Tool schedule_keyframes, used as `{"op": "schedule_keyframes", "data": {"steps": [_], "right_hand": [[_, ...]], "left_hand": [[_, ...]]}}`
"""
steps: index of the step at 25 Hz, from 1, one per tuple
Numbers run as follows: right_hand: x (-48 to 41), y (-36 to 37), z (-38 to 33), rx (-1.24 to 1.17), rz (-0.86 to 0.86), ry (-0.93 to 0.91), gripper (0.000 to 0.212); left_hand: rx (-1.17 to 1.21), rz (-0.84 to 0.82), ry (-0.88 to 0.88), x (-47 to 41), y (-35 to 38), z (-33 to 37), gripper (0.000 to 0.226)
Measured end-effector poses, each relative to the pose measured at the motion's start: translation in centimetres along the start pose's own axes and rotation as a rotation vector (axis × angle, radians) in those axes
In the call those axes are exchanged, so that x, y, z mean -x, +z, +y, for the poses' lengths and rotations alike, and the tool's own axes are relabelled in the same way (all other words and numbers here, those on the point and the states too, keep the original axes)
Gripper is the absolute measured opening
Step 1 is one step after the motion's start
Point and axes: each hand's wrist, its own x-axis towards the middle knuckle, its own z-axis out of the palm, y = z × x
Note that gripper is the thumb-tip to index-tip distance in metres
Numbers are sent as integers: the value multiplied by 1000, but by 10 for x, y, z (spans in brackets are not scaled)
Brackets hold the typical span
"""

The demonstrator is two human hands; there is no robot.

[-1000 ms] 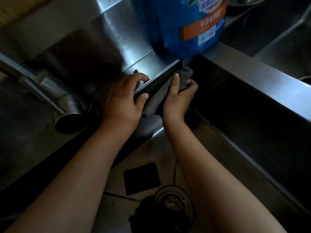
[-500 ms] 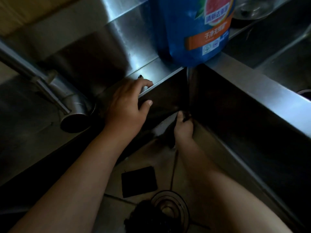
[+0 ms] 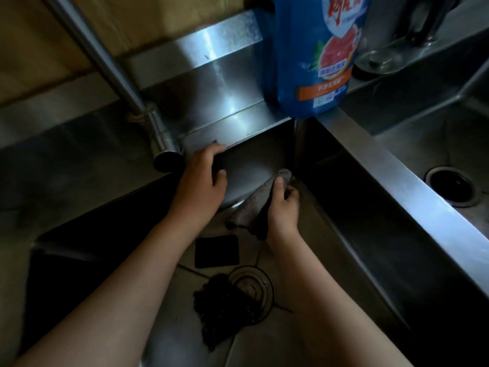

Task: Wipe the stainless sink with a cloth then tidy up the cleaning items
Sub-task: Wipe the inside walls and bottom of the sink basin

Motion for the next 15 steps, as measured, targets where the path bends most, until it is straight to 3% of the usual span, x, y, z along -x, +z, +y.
{"op": "schedule_keyframes", "data": {"steps": [7, 15], "right_hand": [[76, -19, -43, 81, -109, -117, 26], [168, -31, -75, 119, -313, -169, 19]], "left_hand": [[198, -44, -247, 75, -22, 20, 35], [399, 138, -396, 135, -78, 55, 26]]}}
